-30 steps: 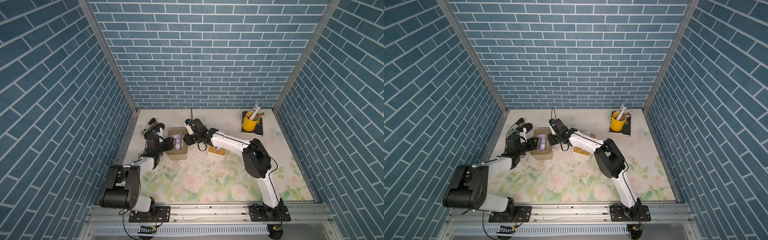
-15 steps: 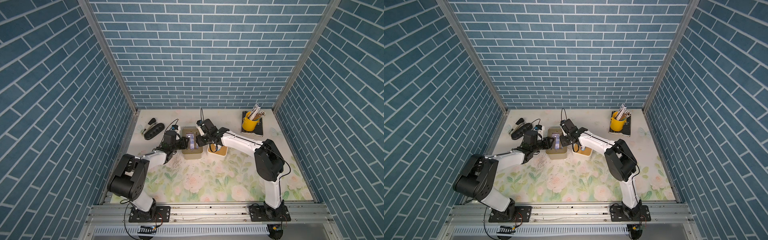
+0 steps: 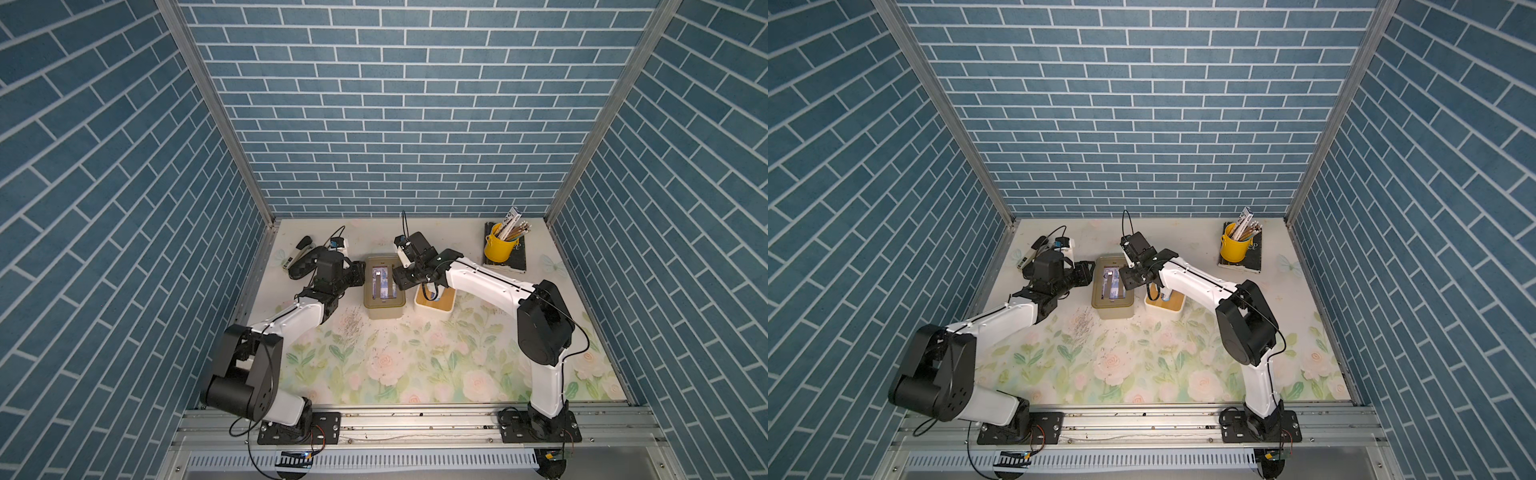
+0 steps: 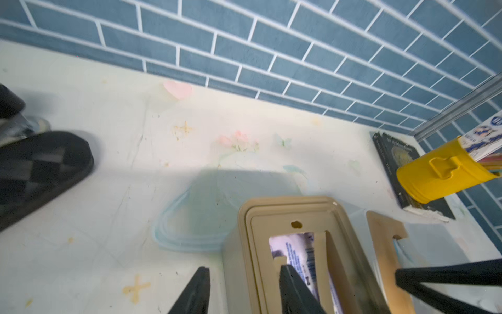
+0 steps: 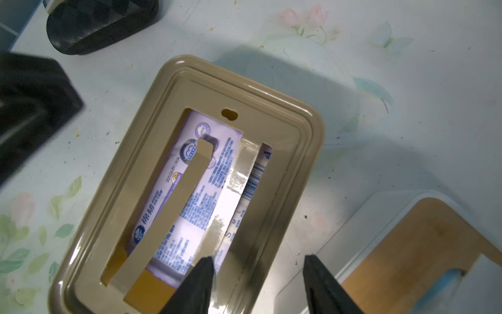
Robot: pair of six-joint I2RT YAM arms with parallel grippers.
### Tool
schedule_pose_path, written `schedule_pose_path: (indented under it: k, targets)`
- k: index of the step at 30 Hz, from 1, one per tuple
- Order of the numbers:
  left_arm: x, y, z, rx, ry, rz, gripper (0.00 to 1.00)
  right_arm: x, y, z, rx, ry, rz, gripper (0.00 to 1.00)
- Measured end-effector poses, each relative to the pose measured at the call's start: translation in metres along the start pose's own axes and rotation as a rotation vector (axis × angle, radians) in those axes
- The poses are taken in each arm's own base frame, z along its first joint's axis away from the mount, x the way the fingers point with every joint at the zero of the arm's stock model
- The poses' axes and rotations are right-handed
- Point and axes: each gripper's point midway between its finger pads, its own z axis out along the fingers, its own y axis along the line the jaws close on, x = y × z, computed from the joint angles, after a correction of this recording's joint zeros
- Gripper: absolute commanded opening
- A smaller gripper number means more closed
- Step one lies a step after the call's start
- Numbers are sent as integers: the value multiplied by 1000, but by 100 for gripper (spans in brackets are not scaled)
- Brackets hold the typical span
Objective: Put the tissue paper into the tissue box
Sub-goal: Move the tissue box to the center of the board.
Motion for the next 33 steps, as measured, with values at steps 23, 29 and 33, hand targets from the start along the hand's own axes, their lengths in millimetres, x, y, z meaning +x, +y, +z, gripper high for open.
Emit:
schedule_pose_path:
  k: [23, 29, 33]
  targets:
    - [23, 6, 13, 5, 55, 10, 47, -7, -15, 9, 33, 6, 18, 26]
    - [26, 6, 13, 10, 48, 10, 47, -2, -16, 16, 32, 17, 19, 24]
    - [26, 6, 13, 15, 37, 10, 46, -3, -15, 19, 24, -4, 22, 22]
